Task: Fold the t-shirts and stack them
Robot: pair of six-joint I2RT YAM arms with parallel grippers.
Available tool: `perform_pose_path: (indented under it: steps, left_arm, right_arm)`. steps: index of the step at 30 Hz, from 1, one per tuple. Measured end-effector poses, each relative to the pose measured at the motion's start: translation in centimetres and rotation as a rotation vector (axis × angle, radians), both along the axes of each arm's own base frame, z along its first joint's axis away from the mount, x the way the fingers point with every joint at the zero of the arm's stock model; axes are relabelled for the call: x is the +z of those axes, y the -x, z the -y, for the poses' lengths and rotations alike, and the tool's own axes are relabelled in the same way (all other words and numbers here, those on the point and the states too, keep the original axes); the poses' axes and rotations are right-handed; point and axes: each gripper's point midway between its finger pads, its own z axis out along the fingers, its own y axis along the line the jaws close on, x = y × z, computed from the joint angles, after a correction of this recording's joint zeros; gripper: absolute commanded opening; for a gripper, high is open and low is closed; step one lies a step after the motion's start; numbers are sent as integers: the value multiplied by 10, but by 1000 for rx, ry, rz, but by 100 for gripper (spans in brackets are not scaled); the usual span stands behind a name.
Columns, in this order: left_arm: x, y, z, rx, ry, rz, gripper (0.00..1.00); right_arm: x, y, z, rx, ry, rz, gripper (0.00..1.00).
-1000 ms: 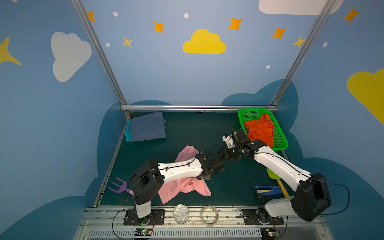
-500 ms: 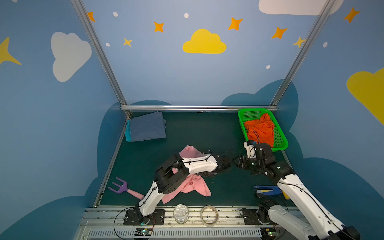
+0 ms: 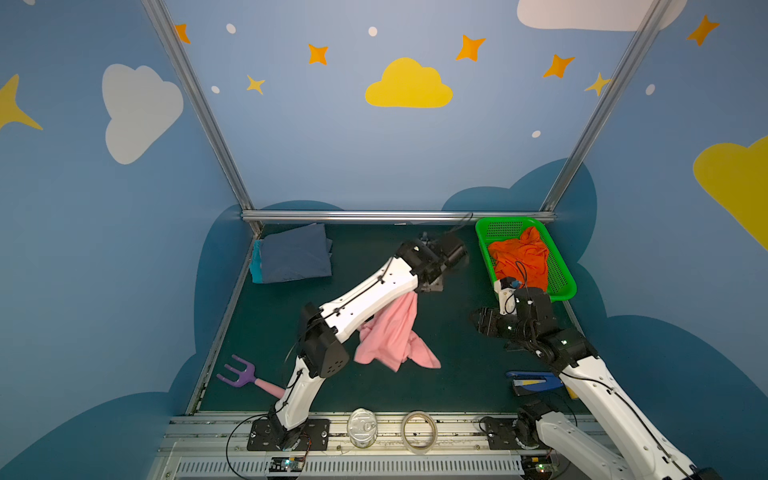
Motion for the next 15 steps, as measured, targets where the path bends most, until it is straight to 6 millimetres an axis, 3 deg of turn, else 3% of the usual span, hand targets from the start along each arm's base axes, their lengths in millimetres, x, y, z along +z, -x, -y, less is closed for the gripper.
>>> perform_pose_path:
  steps: [2, 4, 6, 8, 11, 14, 15]
  left_arm:
    - [75, 5, -1, -44, 161, 106, 4]
    - [127, 19, -13, -79, 258, 188, 4]
    - [165, 36, -35, -96, 308, 251, 4]
    - [179, 49, -62, -84, 306, 282, 4]
    - [154, 49, -119, 16, 247, 267, 5]
    - [87, 37, -187, 197, 166, 183, 8]
    - [56, 35, -214, 275, 140, 140, 16]
  right_arm:
    - [6, -4, 1, -10, 4, 22, 65]
    - [15, -9, 2, -17, 6, 53, 65]
    - [23, -16, 1, -20, 7, 78, 65]
    - [27, -23, -2, -16, 6, 94, 66]
    - [26, -34, -9, 0, -1, 100, 67]
    - [18, -43, -17, 19, -11, 80, 68]
    - [13, -46, -20, 28, -13, 68, 68]
